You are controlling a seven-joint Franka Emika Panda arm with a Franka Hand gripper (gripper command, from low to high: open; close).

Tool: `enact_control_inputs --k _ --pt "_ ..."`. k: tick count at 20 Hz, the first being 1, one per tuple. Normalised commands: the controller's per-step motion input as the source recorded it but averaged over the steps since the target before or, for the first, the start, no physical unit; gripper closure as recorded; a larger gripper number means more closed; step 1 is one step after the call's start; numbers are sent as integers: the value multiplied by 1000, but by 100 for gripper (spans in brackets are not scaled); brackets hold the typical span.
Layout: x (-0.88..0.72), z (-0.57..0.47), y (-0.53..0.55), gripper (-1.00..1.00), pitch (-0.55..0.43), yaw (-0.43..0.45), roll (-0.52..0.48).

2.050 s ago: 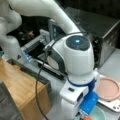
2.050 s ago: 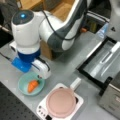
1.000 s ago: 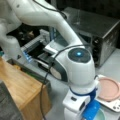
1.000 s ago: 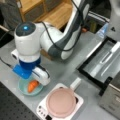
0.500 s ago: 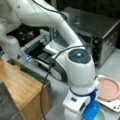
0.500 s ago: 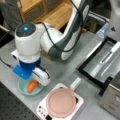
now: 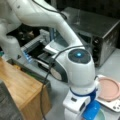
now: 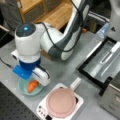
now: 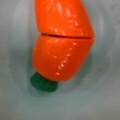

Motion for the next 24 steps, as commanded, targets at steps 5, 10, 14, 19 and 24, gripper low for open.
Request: enact_control_inputs --k 5,10,14,19,24 --pt "220 65 -43 -100 67 76 20" --pt "220 65 -43 -100 67 76 20" --pt "220 65 -43 -100 67 76 20" --pt "220 65 -43 -100 67 76 20" --pt "220 65 -43 -100 67 76 20"
